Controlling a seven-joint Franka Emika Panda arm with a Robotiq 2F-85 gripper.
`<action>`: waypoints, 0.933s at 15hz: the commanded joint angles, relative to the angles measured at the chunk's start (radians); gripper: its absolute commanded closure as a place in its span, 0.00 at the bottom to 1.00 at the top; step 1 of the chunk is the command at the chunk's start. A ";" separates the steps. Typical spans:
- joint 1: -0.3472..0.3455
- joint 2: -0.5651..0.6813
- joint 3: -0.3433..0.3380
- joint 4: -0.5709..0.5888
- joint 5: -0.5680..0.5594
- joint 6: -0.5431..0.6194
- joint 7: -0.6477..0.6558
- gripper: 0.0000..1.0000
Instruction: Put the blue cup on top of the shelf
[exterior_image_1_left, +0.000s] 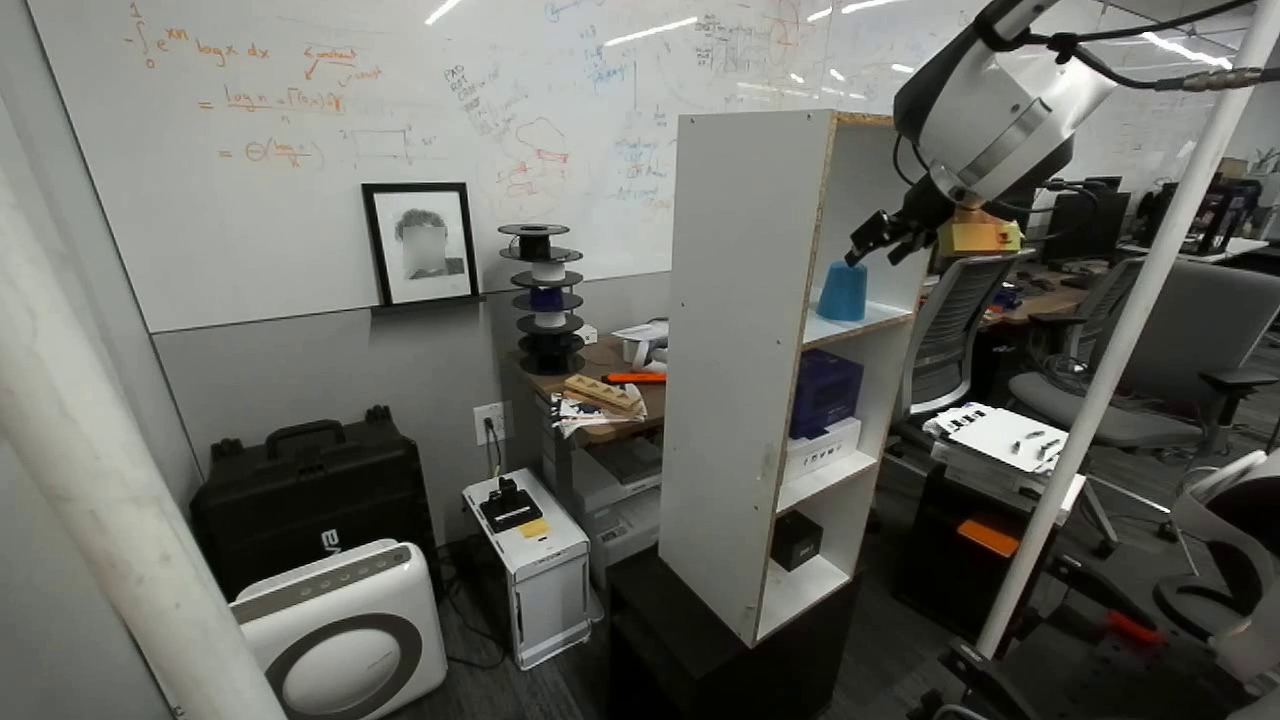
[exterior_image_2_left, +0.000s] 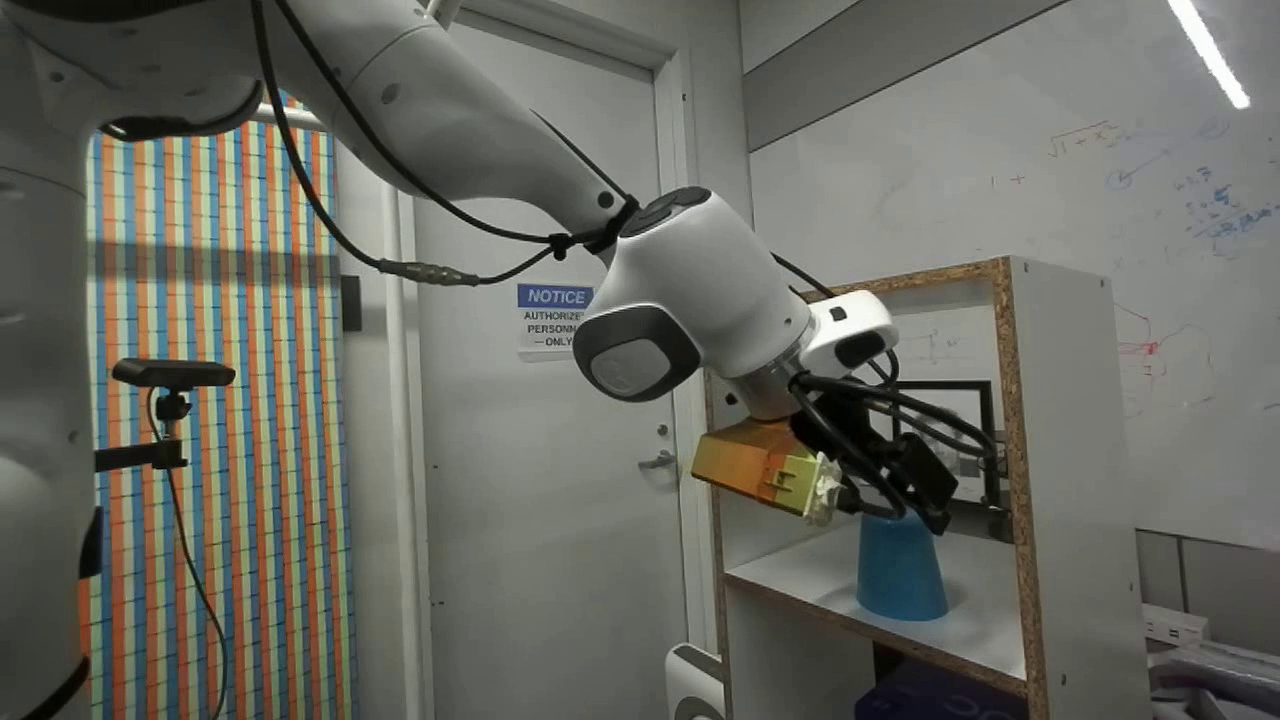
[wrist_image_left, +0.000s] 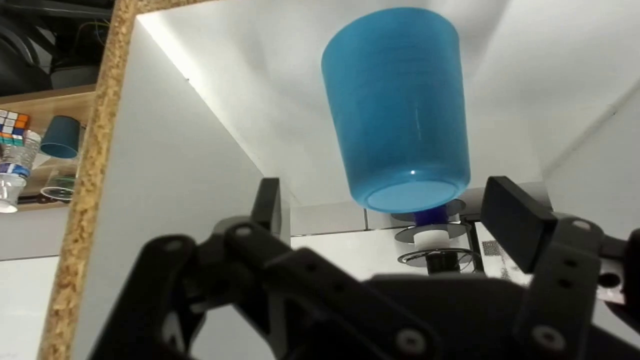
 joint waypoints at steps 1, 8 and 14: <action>-0.006 0.063 0.006 0.088 0.143 -0.027 -0.121 0.00; -0.027 0.184 0.018 0.169 0.353 -0.103 -0.298 0.00; -0.022 0.226 0.021 0.205 0.471 -0.087 -0.429 0.48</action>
